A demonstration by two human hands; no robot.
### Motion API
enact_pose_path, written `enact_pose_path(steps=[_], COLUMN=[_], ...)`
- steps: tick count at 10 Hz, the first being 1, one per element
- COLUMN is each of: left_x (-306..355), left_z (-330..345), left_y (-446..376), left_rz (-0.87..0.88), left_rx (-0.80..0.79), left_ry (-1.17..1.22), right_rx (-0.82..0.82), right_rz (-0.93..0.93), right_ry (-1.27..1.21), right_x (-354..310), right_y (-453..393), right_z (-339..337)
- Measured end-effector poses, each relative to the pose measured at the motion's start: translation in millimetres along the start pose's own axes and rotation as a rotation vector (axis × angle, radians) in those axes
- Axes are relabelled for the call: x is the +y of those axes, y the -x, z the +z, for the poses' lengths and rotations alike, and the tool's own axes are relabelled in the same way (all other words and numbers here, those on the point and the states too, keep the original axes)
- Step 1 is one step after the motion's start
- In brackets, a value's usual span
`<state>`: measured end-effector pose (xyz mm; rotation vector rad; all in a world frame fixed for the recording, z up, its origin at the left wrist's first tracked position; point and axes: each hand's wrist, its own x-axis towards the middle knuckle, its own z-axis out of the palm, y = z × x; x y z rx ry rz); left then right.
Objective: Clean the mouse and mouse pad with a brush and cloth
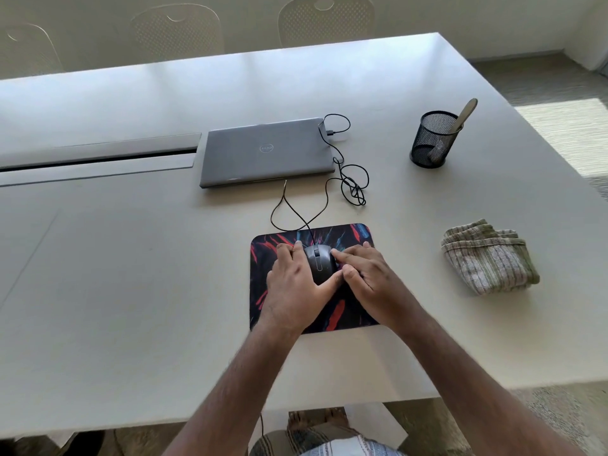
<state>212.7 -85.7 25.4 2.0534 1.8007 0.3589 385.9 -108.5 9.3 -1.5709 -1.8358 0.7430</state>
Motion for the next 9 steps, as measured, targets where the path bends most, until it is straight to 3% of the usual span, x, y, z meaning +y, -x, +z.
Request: enact_pose_path(steps=[1,3,4,6,9], left_x=[-11,-66,-108,-149,-151], left_z=[-6,-27,-35,-34,-31], left_y=[1,-5,-16,-37,-35], left_rz=[0.033,0.062,0.018,-0.012,0.002], left_rx=[0.049,0.195,0.189,-0.016,0.010], left_ry=[-0.023,-0.015,-0.087,-0.241,-0.287], right_rx=[0.036,0.149,0.100,-0.099,-0.124], right_rz=[0.012,-0.005,0.046,0.210,0.261], right_ry=[-0.018,0.193,0.356,0.540,0.661], right_x=[-1,22,38,53,48], right_y=[0,-3,-7,-22,-23], right_z=[-2,-21,-32,-36,-33])
